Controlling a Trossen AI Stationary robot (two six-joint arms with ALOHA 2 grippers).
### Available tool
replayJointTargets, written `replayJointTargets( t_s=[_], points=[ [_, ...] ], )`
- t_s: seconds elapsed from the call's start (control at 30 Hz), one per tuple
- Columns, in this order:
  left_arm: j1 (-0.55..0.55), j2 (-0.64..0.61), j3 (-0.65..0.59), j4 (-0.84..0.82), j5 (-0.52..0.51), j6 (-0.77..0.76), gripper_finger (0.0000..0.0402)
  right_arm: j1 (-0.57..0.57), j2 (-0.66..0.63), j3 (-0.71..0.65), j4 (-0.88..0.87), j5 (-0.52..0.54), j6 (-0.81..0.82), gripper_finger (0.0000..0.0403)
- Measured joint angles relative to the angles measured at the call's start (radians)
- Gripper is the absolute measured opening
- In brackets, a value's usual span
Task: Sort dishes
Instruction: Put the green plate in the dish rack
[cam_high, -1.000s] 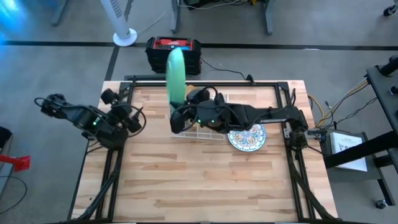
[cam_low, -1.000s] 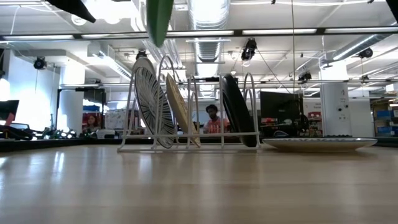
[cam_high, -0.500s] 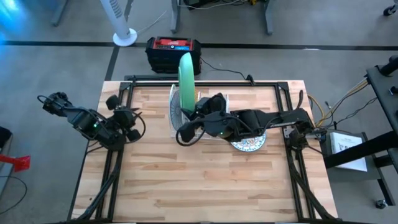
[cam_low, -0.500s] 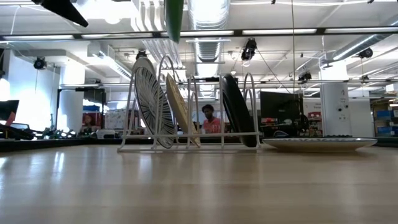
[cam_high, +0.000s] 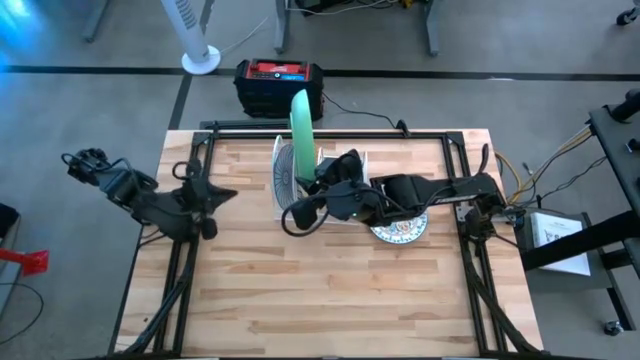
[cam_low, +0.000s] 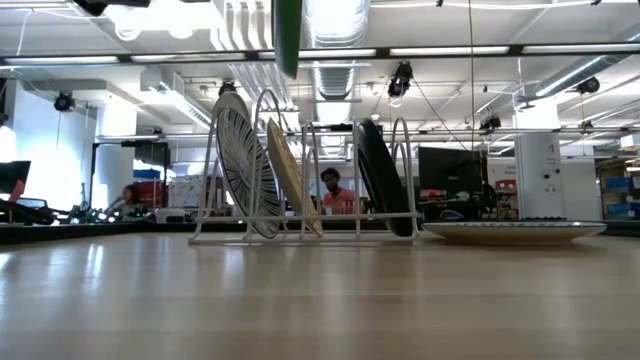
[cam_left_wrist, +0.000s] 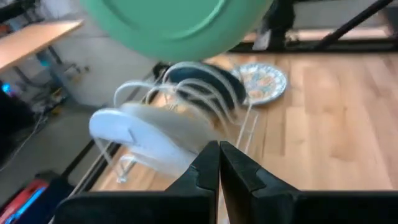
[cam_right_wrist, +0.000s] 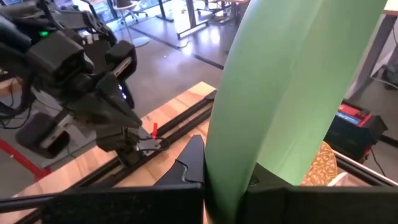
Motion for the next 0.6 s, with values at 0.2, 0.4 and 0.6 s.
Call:
replayJointTargets(
  t_s=[0.2, 0.4, 0.6],
  points=[
    [0.082, -0.095, -0.072, 0.044, -0.017, 0.059, 0.0000, 0.001, -0.028, 0.000, 0.026, 0.000, -0.011, 0.0002],
    [0.281, -0.121, -0.161, 0.149, 0.114, 0.199, 0.0000, 0.001, -0.037, 0.000, 0.080, 0.000, -0.056, 0.0002],
    [0.577, -0.112, -0.213, 0.268, 0.309, 0.339, 0.0000, 0.001, -0.037, 0.000, 0.087, 0.000, -0.075, 0.0002]
  ],
)
